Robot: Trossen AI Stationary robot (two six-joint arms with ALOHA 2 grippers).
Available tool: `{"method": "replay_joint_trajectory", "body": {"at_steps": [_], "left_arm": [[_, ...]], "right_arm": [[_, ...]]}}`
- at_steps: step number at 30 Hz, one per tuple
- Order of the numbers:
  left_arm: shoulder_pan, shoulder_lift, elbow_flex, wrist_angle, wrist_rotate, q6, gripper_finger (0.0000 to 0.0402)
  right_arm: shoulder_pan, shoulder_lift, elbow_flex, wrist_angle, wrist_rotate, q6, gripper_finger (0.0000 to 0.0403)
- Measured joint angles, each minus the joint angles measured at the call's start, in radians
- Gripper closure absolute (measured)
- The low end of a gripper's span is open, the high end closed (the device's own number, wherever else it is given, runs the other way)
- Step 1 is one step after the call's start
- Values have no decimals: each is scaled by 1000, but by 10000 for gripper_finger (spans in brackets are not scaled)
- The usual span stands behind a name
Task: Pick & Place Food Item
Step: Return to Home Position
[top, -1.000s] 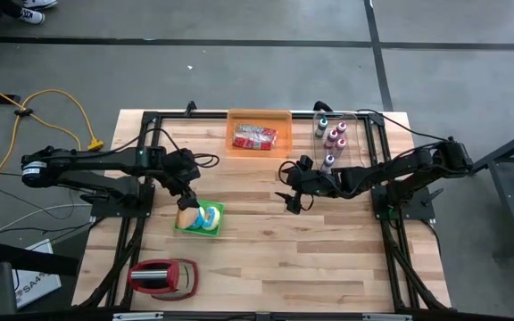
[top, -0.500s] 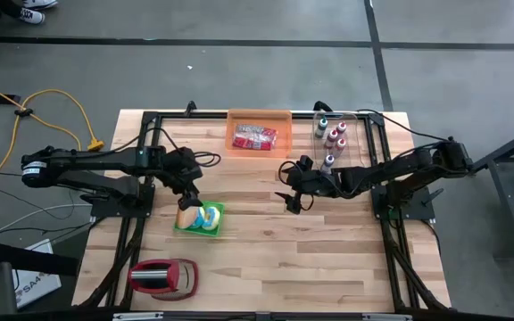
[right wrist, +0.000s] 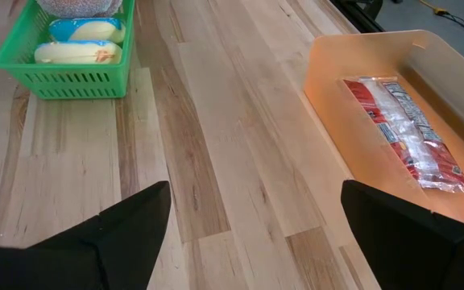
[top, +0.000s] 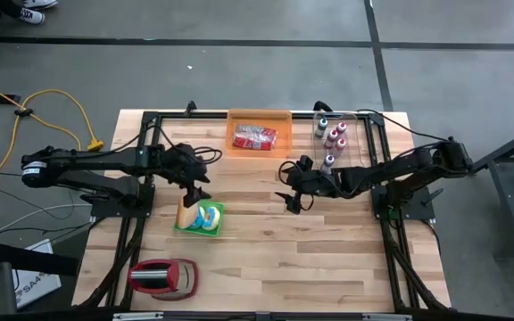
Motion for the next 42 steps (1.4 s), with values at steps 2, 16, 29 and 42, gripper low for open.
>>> {"method": "replay_joint_trajectory", "body": {"at_steps": [2,16,29,42], "left_arm": [[0,0,0,17,-16,1,96],[0,0,0,112,-115,62,96],[0,0,0,59,-118,-5,96],[2,-1,0,52,-119,-6,96]], "right_arm": [[0,0,0,0,0,0,50],[0,0,0,0,0,0,50],[0,0,0,0,0,0,50],[0,0,0,0,0,0,50]]}}
